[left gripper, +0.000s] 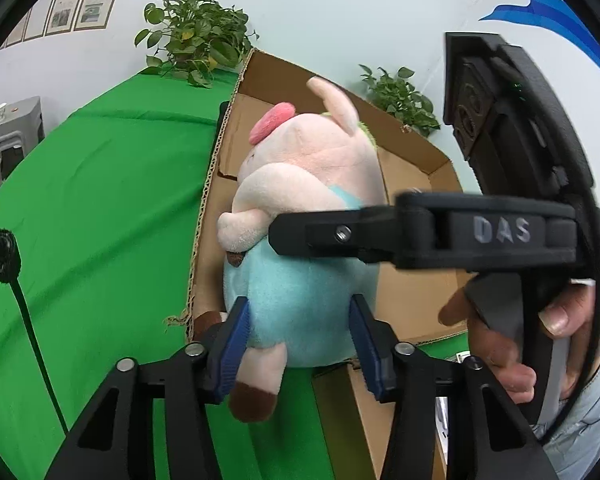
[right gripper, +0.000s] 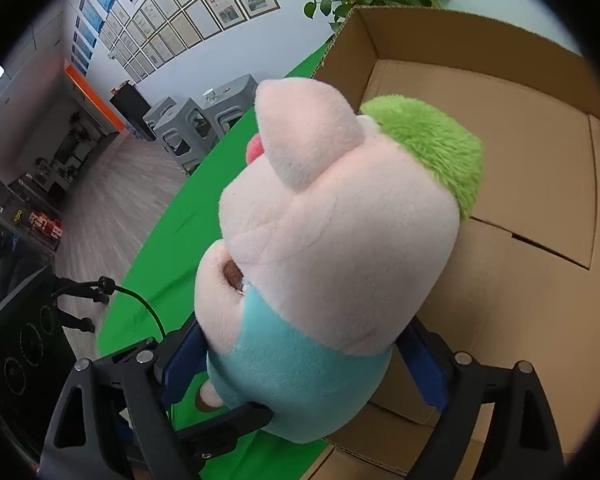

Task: Organize objects
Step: 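Carry the plush pig into the large box and release it with the left gripper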

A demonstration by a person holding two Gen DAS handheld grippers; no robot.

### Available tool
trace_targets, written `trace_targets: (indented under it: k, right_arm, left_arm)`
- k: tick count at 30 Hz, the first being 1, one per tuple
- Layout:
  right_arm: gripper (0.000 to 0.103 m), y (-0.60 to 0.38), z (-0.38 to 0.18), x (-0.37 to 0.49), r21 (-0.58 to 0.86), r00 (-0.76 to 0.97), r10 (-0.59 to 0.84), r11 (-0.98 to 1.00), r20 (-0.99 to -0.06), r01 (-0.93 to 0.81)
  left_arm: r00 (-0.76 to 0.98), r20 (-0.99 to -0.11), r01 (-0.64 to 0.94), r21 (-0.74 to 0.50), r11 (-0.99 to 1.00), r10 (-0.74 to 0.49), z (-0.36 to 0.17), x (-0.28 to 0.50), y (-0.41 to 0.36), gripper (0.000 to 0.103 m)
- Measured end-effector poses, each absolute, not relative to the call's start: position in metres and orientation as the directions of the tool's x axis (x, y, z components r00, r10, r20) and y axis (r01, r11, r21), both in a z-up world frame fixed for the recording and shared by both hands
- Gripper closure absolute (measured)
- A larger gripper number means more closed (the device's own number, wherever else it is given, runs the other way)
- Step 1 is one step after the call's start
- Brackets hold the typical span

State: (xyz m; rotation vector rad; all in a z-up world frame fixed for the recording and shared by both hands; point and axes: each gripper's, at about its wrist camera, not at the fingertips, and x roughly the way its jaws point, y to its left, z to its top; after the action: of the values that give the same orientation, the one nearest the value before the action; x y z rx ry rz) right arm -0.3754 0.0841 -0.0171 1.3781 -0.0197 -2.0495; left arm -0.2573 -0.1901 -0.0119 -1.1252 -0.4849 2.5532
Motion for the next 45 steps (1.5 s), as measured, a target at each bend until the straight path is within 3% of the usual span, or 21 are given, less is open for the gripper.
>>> trace_targets:
  k: [5,14,17,20,21,27,29,33,35,37,38,40,45]
  right_arm:
    - [0.012,0.085,-0.042,-0.390,0.382,-0.224,-0.507,-0.817,-0.832,0.431]
    - [0.006,0.121,0.020,-0.363,0.396,-0.367,-0.580,-0.792,-0.728,0.465]
    - [0.005,0.123,0.005,-0.366,0.381,-0.358,-0.548,-0.813,-0.756,0.440]
    - [0.020,0.101,-0.026,-0.366,0.365,-0.307,-0.525,-0.816,-0.794,0.449]
    - [0.030,0.096,-0.035,-0.365,0.359,-0.293,-0.519,-0.813,-0.803,0.457]
    - [0.037,0.091,-0.040,-0.359,0.358,-0.350,-0.532,-0.817,-0.771,0.452]
    - [0.037,0.092,-0.040,-0.358,0.351,-0.367,-0.530,-0.820,-0.764,0.452]
    - [0.036,0.104,-0.022,-0.342,0.302,-0.432,-0.484,-0.854,-0.761,0.424]
    - [0.022,0.127,0.006,-0.309,0.199,-0.559,-0.436,-0.879,-0.706,0.434]
    - [0.009,0.142,0.026,-0.280,0.109,-0.664,-0.371,-0.909,-0.649,0.402]
    - [0.004,0.154,0.033,-0.263,0.065,-0.709,-0.327,-0.927,-0.625,0.370]
    - [0.001,0.180,0.042,-0.231,0.034,-0.765,-0.272,-0.949,-0.584,0.312]
    - [0.001,0.229,0.029,-0.171,-0.011,-0.814,-0.154,-0.981,-0.560,0.192]
  left_arm:
    - [-0.612,-0.695,-0.099,-0.407,-0.908,0.377,-0.019,-0.257,-0.190,0.074]
    - [-0.605,-0.711,-0.067,-0.404,-0.912,0.359,-0.024,-0.256,-0.195,0.074]
    - [-0.612,-0.708,-0.070,-0.397,-0.915,0.354,-0.020,-0.252,-0.194,0.073]
    - [-0.636,-0.695,-0.077,-0.375,-0.924,0.335,-0.012,-0.243,-0.195,0.073]
    - [-0.651,-0.689,-0.077,-0.360,-0.930,0.320,-0.008,-0.238,-0.196,0.073]
    - [-0.686,-0.677,-0.088,-0.286,-0.954,0.266,0.007,-0.209,-0.205,0.072]
    - [-0.713,-0.661,-0.079,-0.254,-0.964,0.233,0.014,-0.197,-0.208,0.064]
    - [-0.791,-0.594,-0.032,-0.193,-0.981,0.143,0.038,-0.168,-0.208,0.032]
    - [-0.829,-0.552,-0.017,-0.138,-0.990,0.091,0.056,-0.153,-0.200,0.026]
    - [-0.879,-0.474,-0.015,-0.084,-0.996,0.053,0.075,-0.132,-0.192,0.014]
    - [-0.897,-0.439,-0.011,-0.071,-0.997,0.041,0.082,-0.124,-0.188,0.002]
    - [-0.933,-0.359,-0.009,-0.050,-0.999,0.027,0.097,-0.104,-0.175,0.000]
    - [-0.946,-0.319,-0.050,-0.016,-0.999,0.052,0.106,-0.083,-0.130,0.000]
